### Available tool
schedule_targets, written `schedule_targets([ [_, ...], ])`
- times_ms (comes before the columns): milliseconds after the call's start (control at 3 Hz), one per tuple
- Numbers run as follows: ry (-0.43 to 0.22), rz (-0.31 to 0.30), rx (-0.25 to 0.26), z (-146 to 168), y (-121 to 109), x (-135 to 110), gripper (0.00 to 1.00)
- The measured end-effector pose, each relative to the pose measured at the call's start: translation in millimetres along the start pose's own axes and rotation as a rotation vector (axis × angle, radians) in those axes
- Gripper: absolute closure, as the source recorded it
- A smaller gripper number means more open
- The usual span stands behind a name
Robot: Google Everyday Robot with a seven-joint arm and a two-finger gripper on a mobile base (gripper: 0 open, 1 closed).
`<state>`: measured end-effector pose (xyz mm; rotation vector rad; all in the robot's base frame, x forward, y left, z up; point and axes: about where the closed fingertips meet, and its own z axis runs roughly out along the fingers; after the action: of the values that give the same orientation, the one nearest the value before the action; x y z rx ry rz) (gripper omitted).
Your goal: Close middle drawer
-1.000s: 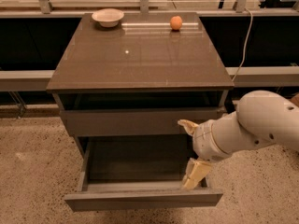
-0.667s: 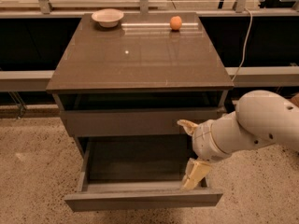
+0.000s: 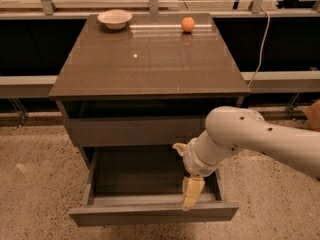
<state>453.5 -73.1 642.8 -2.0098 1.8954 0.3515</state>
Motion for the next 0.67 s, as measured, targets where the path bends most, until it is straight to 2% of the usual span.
schedule_targets([
  [333, 0.048, -0.030, -0.050, 59.5, 2.4, 16.1, 0.00],
  [667, 0.083, -0.019, -0.098, 137.8, 23.3, 51.6, 0.00],
])
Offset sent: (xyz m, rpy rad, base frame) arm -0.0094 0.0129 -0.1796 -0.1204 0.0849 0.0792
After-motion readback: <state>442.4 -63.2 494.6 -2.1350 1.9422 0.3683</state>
